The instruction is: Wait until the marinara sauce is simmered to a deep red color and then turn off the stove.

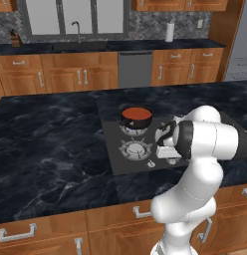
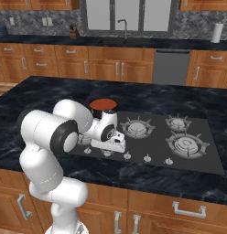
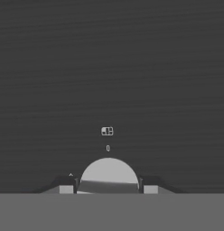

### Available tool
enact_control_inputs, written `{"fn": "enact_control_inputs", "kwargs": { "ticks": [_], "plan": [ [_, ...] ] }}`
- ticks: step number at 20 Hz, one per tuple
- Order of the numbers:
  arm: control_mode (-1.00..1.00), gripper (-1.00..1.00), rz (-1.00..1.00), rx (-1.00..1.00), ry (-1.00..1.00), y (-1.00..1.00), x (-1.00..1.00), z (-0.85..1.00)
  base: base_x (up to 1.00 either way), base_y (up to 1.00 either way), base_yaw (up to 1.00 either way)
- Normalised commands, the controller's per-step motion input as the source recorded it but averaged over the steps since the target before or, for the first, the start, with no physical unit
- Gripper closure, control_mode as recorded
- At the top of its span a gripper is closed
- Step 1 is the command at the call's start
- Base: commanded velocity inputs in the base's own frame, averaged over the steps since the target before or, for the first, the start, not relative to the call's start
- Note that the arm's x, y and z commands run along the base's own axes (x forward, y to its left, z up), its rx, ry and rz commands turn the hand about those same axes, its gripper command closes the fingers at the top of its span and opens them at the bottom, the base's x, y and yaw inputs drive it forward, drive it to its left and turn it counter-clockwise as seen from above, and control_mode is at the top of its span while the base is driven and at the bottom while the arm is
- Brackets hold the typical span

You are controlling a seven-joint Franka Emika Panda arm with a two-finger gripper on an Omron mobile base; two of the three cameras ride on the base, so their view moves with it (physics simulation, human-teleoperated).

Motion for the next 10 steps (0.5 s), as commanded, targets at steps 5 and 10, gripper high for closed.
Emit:
{"fn": "enact_control_inputs", "kwargs": {
  "ticks": [5,10],
  "plan": [
    [-1.0,1.0,0.0,0.0,0.0,0.0,0.0,0.0,0.0,0.0,0.0],
    [-1.0,1.0,0.0,0.0,0.0,0.0,0.0,0.0,0.0,0.0,0.0]
  ]
}}
